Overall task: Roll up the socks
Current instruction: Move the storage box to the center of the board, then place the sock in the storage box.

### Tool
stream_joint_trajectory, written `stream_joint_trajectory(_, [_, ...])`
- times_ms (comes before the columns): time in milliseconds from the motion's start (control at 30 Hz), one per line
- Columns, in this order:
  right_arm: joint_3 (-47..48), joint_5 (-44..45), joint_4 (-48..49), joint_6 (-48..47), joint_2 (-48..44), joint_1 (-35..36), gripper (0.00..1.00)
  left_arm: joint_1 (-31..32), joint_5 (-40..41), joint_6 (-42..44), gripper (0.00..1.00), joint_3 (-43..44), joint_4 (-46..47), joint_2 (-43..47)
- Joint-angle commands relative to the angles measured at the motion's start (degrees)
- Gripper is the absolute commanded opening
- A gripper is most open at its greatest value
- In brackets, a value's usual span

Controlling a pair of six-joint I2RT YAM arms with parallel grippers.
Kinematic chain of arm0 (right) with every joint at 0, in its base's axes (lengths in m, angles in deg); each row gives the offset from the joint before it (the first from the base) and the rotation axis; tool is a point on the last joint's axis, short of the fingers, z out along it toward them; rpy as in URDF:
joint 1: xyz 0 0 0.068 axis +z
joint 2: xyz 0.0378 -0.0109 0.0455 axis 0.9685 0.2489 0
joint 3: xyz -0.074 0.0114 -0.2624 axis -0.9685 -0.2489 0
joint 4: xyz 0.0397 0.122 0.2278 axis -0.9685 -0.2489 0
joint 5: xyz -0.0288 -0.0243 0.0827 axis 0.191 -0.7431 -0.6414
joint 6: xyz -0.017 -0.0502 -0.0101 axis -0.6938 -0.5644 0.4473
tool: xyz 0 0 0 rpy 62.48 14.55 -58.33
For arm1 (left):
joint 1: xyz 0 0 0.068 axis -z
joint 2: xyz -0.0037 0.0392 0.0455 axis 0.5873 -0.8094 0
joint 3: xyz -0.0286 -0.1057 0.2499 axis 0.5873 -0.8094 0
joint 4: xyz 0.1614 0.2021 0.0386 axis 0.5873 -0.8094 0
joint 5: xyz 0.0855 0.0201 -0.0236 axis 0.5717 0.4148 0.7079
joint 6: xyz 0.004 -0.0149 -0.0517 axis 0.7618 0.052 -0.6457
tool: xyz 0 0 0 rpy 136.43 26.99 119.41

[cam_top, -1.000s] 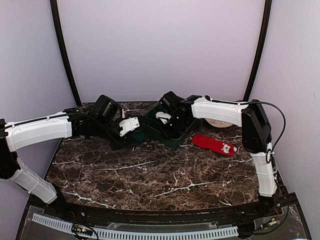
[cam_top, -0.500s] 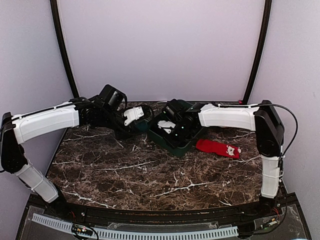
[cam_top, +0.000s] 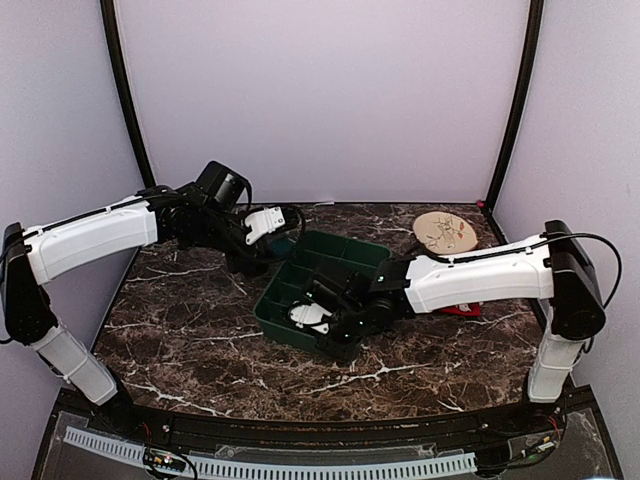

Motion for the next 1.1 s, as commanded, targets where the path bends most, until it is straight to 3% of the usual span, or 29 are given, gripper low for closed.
stream_joint_trajectory(0, [-2.08,0.07,0.61,-1.51,-4.68,5.19,0.00,-0.28,-5.21,2.59,0.00,1.65,-4.44,-0.10])
stream_joint_trajectory(233, [-4.65,1.29,1.19,-1.53,-8.00,8.88,0.00,2.59,-12.20,8.62,0.00,0.25,-11.05,-0.51])
stream_joint_trajectory(433, [-6.53,2.48,2.01,-1.39,-8.94,9.27,0.00,5.97,-13.51,8.92,0.00,0.70,-16.88,-3.09])
stream_joint_trajectory(533, [-7.14,3.10,1.97,-0.82,-8.60,9.27,0.07,7.28,-14.69,7.98,0.00,1.28,-19.81,-4.58])
stream_joint_trajectory(700, [-8.62,3.30,3.09,-0.02,-9.04,9.37,0.15,8.83,-15.12,6.76,0.00,0.40,-21.12,-6.50])
stream_joint_trajectory(1067, [-9.10,2.86,3.94,-0.05,-9.66,9.71,0.16,9.26,-13.20,6.20,0.00,0.91,-19.26,-10.31])
